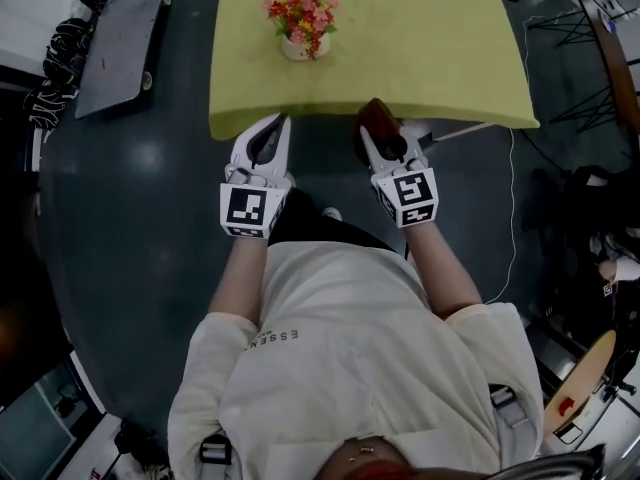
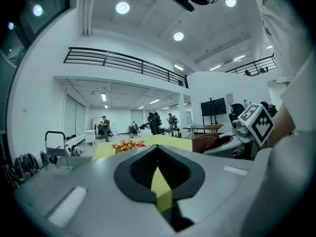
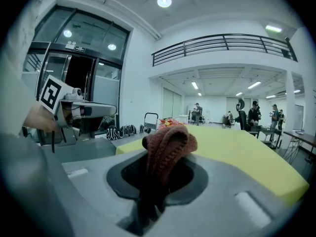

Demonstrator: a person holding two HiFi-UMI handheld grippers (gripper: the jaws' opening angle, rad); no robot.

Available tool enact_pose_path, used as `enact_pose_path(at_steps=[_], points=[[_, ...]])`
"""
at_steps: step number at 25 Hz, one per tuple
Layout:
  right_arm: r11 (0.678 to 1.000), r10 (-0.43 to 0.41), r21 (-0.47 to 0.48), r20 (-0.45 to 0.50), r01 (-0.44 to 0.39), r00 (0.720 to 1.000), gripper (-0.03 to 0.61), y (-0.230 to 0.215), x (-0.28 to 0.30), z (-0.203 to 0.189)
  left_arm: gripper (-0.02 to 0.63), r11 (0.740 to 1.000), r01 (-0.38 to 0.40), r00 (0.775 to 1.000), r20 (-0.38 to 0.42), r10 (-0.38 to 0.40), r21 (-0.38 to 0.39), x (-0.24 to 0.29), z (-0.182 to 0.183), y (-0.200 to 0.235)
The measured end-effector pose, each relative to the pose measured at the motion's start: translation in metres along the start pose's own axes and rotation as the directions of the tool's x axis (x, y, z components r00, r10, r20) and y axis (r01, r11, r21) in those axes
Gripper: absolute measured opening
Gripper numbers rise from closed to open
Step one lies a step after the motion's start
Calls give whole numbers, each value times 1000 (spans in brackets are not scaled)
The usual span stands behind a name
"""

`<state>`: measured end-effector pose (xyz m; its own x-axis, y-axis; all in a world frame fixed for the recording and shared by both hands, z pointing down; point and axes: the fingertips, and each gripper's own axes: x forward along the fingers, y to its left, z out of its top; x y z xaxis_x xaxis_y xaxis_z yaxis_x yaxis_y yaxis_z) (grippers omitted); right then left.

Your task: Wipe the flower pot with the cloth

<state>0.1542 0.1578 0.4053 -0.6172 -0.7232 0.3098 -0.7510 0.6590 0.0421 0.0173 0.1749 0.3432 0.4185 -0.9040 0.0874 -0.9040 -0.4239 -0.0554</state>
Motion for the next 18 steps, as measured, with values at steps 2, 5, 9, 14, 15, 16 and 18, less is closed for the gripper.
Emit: enact_pose_path(at_steps=[2,5,9,14,15,16,18], points=[[1000,-12,20,14,11,1000,58,1,-8,0,9,1000,-10,1000,10,10,-6,-4,2,-5],[1000,-10,19,23,10,1000,58,9,-13,0,9,1000,-9,1000,5,9,-29,-8,0,-15],[1000,1,-5,34,-1,999,58,16,-18,1,11,1000,-17,1000,0,17,-22,-14,-3,-20],[1000,4,-11,29,-4,1000,57,17,-20,-1,9,998,-37,999,-3,37,-53,-19,-3,-14],[1000,3,-13,27,-3,1000,57,16,-20,-3,11,998,-40,999,-5,40,-57,-20,-5,-13],[1000,3,-15,24,-2,1000,57,16,-21,-5,9,997,-42,999,-8,41,-59,-22,-7,-13],[1000,1,-17,19,-1,1000,57,17,-23,-8,11,998,-42,999,-16,42,-54,-24,-10,-14]])
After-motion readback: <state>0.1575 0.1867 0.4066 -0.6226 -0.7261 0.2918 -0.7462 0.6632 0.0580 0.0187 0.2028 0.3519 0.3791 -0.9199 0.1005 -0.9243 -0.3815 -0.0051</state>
